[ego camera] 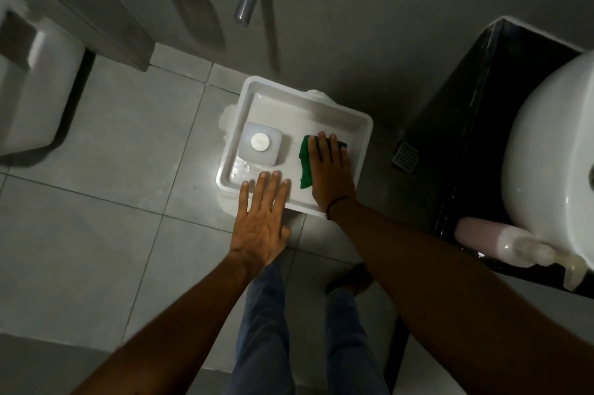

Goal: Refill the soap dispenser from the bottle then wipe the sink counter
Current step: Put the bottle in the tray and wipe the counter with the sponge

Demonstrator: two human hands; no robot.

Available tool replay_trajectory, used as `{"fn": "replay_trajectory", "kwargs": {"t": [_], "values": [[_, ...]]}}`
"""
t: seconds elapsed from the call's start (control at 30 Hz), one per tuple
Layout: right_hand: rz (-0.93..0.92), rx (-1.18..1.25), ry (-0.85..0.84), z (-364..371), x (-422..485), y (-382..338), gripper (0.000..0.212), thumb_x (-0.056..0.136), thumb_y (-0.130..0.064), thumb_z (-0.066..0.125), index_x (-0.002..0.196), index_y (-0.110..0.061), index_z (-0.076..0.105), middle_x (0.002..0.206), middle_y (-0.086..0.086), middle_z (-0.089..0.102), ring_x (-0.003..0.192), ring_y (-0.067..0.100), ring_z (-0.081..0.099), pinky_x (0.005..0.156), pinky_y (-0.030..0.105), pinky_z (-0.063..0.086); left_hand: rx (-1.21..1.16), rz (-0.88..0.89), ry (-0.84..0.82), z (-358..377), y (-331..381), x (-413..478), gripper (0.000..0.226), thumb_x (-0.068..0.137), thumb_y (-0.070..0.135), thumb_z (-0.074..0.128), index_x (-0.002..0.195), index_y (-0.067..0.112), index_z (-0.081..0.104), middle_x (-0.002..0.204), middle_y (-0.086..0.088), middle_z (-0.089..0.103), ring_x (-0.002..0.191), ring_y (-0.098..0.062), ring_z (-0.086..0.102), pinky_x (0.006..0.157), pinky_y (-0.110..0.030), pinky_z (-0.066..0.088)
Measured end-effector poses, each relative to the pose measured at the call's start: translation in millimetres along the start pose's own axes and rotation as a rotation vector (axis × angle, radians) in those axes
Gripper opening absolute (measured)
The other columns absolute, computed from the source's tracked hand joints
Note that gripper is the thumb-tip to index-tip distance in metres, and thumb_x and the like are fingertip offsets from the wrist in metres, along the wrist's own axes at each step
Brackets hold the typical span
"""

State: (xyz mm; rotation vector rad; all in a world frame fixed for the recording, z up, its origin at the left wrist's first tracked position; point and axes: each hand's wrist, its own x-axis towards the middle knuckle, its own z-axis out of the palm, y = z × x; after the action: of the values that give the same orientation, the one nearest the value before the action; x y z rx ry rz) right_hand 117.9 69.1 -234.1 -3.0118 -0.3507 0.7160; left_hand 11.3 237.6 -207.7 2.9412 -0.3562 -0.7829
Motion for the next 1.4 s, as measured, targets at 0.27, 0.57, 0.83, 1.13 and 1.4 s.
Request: {"fn": "replay_trajectory", "kwargs": {"t": [0.27, 0.57, 0.83, 1.13, 1.4], "values": [[-0.079, 0.064, 0.055, -16, -10, 4, 0.079, 0.091, -0.011, 0.071, 0.158, -0.005, 0.03, 0.164, 0.019, 0.031, 0.154, 0.043, 0.023, 0.125, 0.058, 0.024, -0.014, 0.012, 0.043, -4, 2, -6, 0.1, 0.1, 0.053, 0.046, 0.163, 0.011, -0.02, 0.175, -0.018, -0.014, 0.162, -0.038, -0.014, 0.131, -0.06, -0.004], [-0.11, 0.123, 0.159, -80, -160, 16, 0.084, 0.083, -0.003, 0.068, 0.159, -0.01, 0.033, 0.165, 0.012, 0.034, 0.155, 0.037, 0.025, 0.124, 0.055, 0.029, -0.063, 0.062, 0.034, -58, 46, -73, 0.086, 0.1, 0.045, 0.048, 0.168, 0.006, 0.012, 0.176, -0.017, 0.002, 0.163, -0.039, 0.002, 0.132, -0.058, 0.004], [-0.04, 0.153, 0.098, -80, -323, 85, 0.102, 0.05, -0.009, 0.089, 0.146, -0.014, 0.056, 0.151, 0.007, 0.057, 0.141, 0.032, 0.052, 0.122, 0.048, 0.034, -0.047, 0.093, -0.009, -102, 156, -147, 0.081, 0.086, 0.043, 0.041, 0.152, -0.003, 0.052, 0.161, -0.024, 0.045, 0.15, -0.044, 0.043, 0.122, -0.05, 0.003], [0.174, 0.196, 0.137, -55, -429, 241, 0.098, 0.048, 0.004, 0.079, 0.143, -0.013, 0.06, 0.15, 0.006, 0.058, 0.139, 0.033, 0.054, 0.122, 0.038, 0.006, 0.01, 0.232, -0.056, -90, 338, -180, 0.1, 0.048, 0.044, 0.093, 0.134, 0.0, 0.071, 0.145, -0.02, 0.064, 0.135, -0.038, 0.063, 0.119, -0.045, 0.008], [0.313, 0.255, 0.255, -56, -455, 389, 0.091, 0.067, 0.015, 0.072, 0.151, -0.01, 0.049, 0.157, 0.009, 0.049, 0.148, 0.038, 0.04, 0.117, 0.054, 0.041, -0.035, 0.386, 0.223, -128, 461, -117, 0.085, 0.091, 0.045, 0.043, 0.161, -0.001, 0.035, 0.172, -0.021, 0.027, 0.16, -0.041, 0.022, 0.125, -0.058, 0.016]]}}
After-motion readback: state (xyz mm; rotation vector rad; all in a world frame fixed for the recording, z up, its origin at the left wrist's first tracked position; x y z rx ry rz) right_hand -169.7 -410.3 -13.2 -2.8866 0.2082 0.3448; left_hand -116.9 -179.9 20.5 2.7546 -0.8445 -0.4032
